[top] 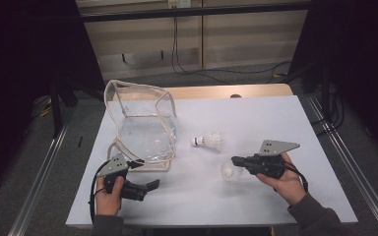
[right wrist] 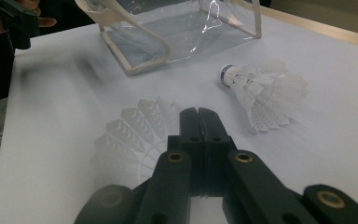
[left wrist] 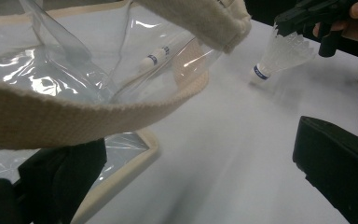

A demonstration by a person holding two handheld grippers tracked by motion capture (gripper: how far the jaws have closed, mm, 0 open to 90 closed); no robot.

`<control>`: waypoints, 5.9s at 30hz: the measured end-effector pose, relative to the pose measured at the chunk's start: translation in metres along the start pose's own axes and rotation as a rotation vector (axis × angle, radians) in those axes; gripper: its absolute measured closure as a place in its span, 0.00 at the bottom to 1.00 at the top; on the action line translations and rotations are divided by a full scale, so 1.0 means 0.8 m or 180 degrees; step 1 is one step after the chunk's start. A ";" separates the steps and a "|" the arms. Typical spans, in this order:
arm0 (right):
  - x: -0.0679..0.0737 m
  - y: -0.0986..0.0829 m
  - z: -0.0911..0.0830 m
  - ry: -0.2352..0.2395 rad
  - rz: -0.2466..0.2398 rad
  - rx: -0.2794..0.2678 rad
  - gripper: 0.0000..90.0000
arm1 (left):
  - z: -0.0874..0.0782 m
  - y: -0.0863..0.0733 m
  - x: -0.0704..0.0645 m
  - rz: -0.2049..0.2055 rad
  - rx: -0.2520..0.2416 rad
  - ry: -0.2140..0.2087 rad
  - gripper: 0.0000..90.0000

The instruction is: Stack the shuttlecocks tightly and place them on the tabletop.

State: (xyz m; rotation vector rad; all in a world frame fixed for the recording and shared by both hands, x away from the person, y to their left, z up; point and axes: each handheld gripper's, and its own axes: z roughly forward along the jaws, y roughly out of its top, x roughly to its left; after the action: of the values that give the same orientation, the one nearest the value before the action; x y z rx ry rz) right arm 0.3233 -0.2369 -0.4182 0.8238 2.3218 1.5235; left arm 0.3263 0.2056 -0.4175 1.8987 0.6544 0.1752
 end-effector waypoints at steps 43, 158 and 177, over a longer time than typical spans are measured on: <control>-0.020 -0.008 -0.003 -0.0480 0.0041 0.0132 0.78 | 0.001 0.000 -0.001 0.0003 -0.0004 -0.0018 0.03; -0.047 -0.029 -0.031 -0.0685 0.0247 0.0271 0.98 | -0.001 0.000 -0.001 0.0013 -0.0003 -0.0006 0.03; -0.043 -0.019 -0.040 -0.0760 0.0321 0.0109 0.82 | -0.001 0.000 -0.001 0.0015 0.0004 -0.0001 0.03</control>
State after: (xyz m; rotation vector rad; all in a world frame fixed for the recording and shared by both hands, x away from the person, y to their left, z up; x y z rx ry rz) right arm 0.3306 -0.2857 -0.4212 1.0824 2.1673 1.3431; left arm 0.3258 0.2057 -0.4172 1.9016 0.6501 0.1775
